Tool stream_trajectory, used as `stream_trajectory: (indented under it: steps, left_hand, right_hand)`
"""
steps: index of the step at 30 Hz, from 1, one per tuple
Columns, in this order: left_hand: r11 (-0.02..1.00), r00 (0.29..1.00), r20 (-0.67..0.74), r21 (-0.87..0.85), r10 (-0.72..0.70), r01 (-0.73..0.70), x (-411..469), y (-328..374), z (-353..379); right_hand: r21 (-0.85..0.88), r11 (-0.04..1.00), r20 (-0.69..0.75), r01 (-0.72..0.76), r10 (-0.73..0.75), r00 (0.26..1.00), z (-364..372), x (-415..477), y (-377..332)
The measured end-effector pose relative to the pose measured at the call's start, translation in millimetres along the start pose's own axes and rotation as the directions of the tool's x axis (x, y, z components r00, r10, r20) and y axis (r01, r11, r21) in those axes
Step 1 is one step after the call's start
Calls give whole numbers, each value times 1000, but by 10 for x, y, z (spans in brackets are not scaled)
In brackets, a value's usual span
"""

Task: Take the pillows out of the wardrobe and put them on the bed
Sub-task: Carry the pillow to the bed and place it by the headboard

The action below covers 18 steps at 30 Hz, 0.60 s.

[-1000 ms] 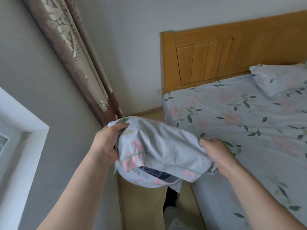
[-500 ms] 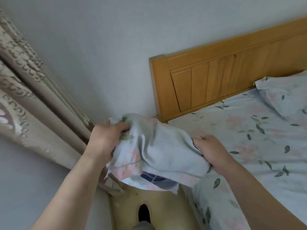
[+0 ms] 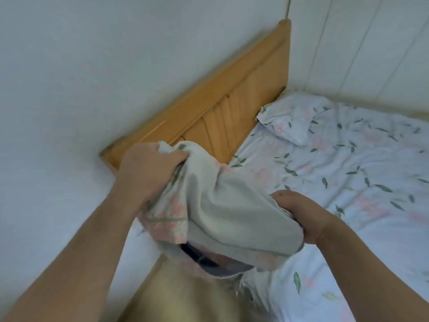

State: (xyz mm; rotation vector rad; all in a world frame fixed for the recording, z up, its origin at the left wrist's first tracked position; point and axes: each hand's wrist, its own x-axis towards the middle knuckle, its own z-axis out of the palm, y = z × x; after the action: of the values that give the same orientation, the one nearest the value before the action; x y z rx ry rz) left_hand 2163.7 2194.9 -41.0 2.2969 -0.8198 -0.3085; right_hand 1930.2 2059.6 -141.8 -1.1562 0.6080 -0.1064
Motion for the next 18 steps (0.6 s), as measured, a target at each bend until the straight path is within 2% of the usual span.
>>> stream_trajectory:
  steps: [3, 5, 6, 8, 10, 12, 15, 18]
  left_hand:
    - [995, 990, 110, -56, 84, -78, 789, 302, 342]
    - [984, 972, 201, -152, 122, -92, 1335, 553, 703]
    - [974, 964, 249, -223, 95, -39, 1616, 686, 917]
    - [905, 919, 392, -380, -27, 189, 2236, 970, 1324]
    - [844, 848, 524, -418, -77, 335, 2795, 1264, 1668]
    - [830, 817, 576, -439, -34, 344, 3220, 1514, 1869]
    - [788, 810, 585, -519, 44, 332, 3590, 1726, 1984]
    - [748, 774, 631, -537, 50, 390, 3806, 1582, 2098]
  right_hand:
    - [51, 998, -179, 37, -28, 983, -329, 278, -223]
    - [87, 994, -341, 65, -32, 939, -680, 586, -395]
    - [95, 992, -442, 82, -32, 896, -858, 765, -500]
    - [49, 987, -613, 151, -90, 785, -1270, 1159, -777]
    - [-23, 982, -726, 188, -146, 672, -1703, 1493, -1023]
    - [-44, 976, -811, 212, -160, 563, -1995, 1688, -1273]
    - [-99, 957, -884, 273, -211, 417, -2231, 1803, -1610]
    - [-146, 959, -911, 244, -227, 344, -2396, 1866, -1622]
